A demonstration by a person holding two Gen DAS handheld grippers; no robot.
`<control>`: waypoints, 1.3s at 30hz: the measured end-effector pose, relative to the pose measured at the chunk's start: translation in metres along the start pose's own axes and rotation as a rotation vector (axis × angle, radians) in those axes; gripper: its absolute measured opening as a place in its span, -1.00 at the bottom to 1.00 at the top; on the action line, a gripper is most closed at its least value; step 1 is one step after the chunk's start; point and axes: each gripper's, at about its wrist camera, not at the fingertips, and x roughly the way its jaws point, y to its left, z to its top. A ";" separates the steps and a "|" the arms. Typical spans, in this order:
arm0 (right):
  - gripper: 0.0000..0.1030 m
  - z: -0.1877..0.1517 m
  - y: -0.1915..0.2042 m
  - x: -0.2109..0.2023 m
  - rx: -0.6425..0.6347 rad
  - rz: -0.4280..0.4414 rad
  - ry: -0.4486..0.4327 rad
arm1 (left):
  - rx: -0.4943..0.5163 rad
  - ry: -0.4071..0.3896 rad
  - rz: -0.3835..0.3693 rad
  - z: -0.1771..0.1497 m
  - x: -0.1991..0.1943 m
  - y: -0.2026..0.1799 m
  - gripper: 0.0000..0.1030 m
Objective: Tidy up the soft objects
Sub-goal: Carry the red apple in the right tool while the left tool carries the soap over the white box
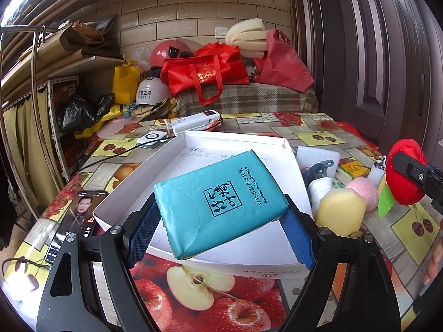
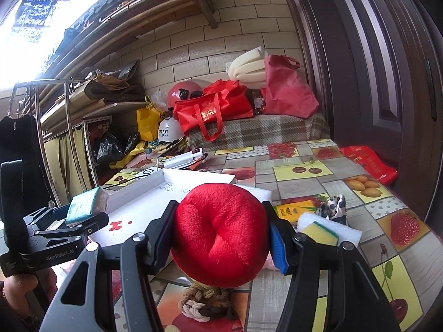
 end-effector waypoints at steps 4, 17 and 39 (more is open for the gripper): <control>0.14 0.000 0.003 0.002 0.002 0.001 0.004 | -0.012 0.007 0.000 0.000 0.001 0.003 0.64; 0.15 -0.001 0.007 0.004 -0.006 0.002 0.010 | -0.021 0.009 0.006 -0.003 0.003 0.006 0.64; 0.14 -0.006 0.055 0.061 -0.072 0.061 0.119 | 0.010 -0.001 0.163 0.009 0.040 0.037 0.64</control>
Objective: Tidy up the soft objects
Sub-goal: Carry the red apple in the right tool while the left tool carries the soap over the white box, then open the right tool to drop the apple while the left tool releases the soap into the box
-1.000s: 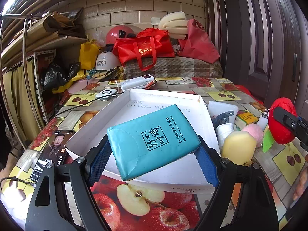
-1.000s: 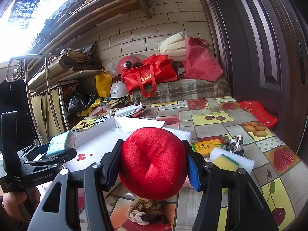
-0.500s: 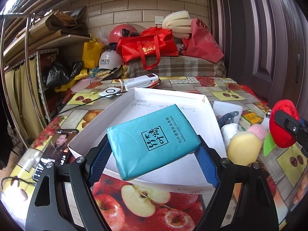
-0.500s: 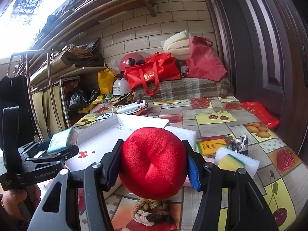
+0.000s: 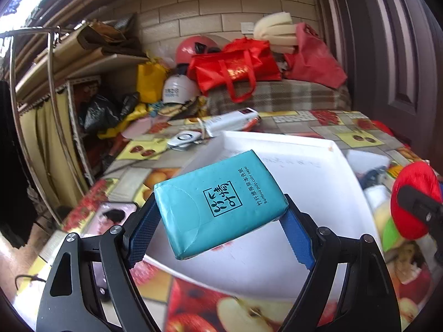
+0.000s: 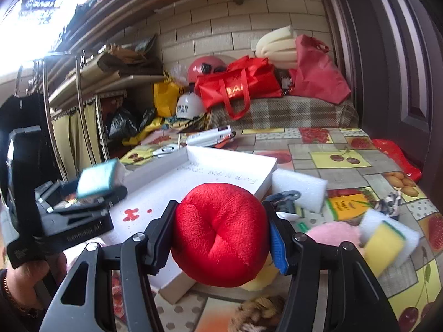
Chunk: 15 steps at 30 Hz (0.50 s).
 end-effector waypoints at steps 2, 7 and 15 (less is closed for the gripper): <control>0.14 0.002 0.005 0.004 -0.017 -0.001 -0.015 | -0.002 0.004 0.005 0.002 0.006 0.003 0.64; 0.14 0.005 0.015 0.018 -0.046 -0.003 -0.005 | -0.011 0.027 0.012 0.008 0.026 0.010 0.64; 0.14 0.012 0.028 0.041 -0.054 0.001 0.015 | -0.021 0.076 0.024 0.017 0.055 0.015 0.64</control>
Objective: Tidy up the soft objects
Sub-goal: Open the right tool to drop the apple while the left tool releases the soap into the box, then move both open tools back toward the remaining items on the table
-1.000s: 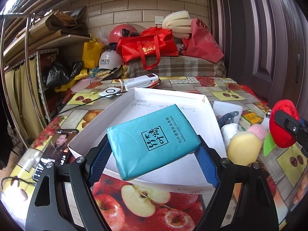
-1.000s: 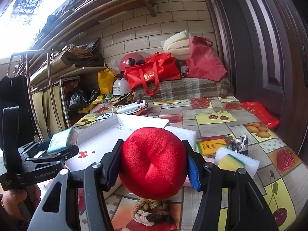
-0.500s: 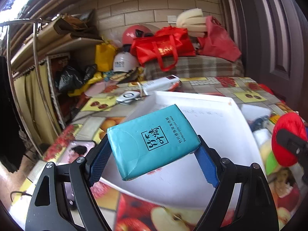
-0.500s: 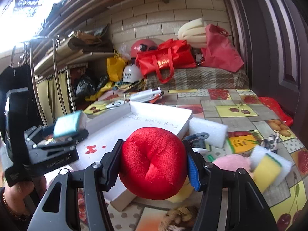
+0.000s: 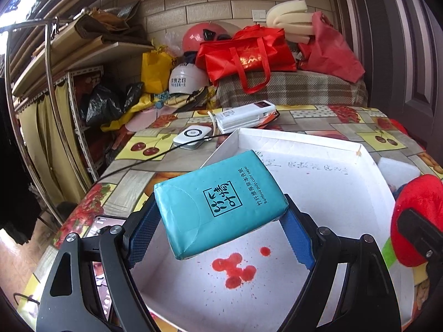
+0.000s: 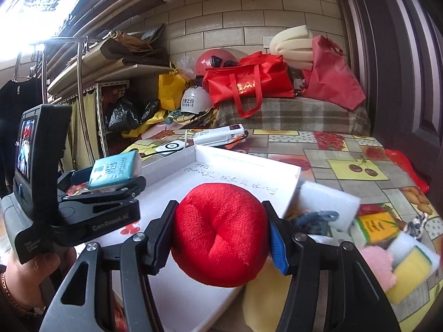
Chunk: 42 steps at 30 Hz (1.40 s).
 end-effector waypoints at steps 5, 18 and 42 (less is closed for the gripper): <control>0.18 0.005 0.008 0.019 -0.015 0.006 0.042 | -0.056 0.064 -0.036 0.001 0.013 0.012 0.65; 0.69 0.005 0.009 0.019 -0.011 -0.016 0.049 | -0.079 0.032 -0.015 0.000 0.006 0.016 1.00; 0.75 -0.012 -0.086 -0.066 0.135 -0.223 -0.096 | -0.017 -0.159 -0.197 -0.008 -0.044 -0.012 1.00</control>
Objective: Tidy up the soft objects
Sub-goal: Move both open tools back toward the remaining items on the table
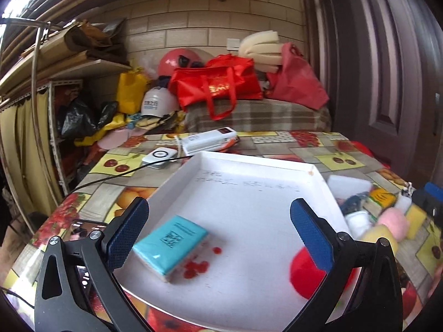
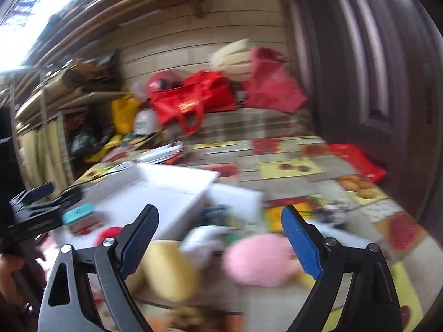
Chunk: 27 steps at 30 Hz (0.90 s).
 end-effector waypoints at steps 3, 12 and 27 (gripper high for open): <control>0.76 0.002 -0.032 -0.005 0.057 -0.074 -0.004 | 0.011 -0.003 -0.011 -0.002 -0.004 -0.006 1.00; 0.76 -0.002 -0.102 -0.011 0.138 -0.197 0.086 | 0.030 0.104 -0.286 -0.008 -0.006 -0.035 0.99; 0.74 -0.011 -0.098 0.003 0.031 -0.045 0.263 | 0.314 0.431 -0.652 -0.041 -0.017 -0.168 0.72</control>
